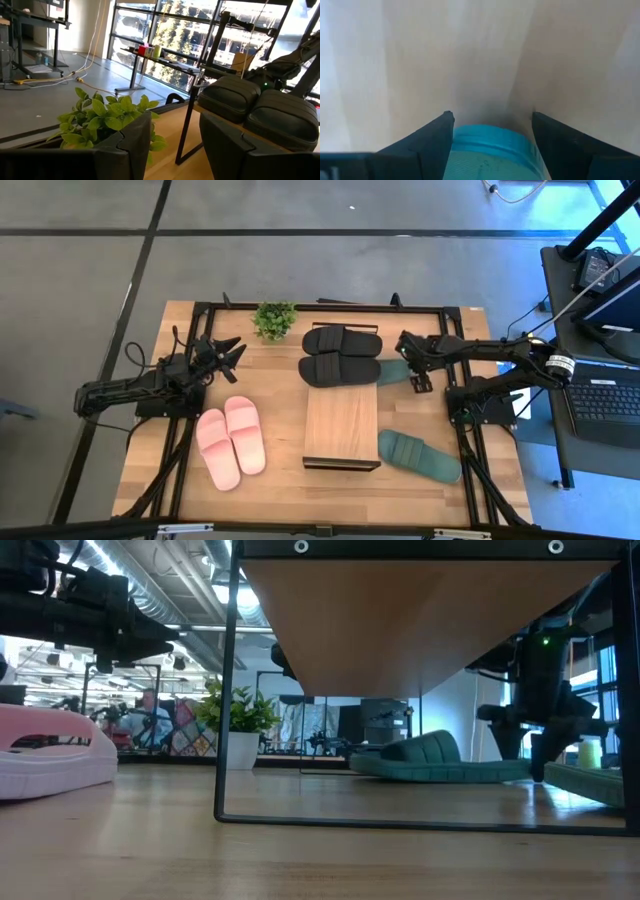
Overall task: Pick and place slides into the shelf
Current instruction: Put the right green slide under the shelf
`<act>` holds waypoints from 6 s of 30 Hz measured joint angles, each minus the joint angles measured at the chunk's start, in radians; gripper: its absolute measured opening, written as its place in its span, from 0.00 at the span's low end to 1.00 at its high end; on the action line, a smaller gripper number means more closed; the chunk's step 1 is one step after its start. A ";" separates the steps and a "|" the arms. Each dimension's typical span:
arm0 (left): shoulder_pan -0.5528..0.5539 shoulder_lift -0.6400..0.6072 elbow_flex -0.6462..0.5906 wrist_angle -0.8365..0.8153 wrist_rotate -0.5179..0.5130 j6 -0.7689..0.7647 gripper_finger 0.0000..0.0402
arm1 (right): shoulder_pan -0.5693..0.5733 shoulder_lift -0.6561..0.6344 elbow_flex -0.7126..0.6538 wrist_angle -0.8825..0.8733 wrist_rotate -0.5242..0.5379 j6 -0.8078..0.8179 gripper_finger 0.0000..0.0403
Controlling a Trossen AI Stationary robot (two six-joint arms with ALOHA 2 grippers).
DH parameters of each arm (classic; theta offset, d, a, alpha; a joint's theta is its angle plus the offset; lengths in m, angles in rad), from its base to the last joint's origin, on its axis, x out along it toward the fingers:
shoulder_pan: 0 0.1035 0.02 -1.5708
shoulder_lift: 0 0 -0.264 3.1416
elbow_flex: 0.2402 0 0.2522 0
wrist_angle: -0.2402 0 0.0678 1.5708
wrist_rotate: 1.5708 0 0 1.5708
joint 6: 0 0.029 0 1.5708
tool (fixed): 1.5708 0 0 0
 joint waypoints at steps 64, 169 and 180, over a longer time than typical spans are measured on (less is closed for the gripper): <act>0.000 0.000 0.000 0.000 0.000 -0.018 0.40 | 0.145 0.089 0.000 0.315 -0.136 0.131 0.67; -0.321 1.845 0.468 0.938 -0.040 0.232 0.17 | 0.144 0.087 0.833 -0.721 0.613 -0.759 0.67; -0.303 1.949 0.502 0.943 -0.006 0.139 0.09 | 0.144 0.088 0.833 -0.718 0.613 -0.758 0.67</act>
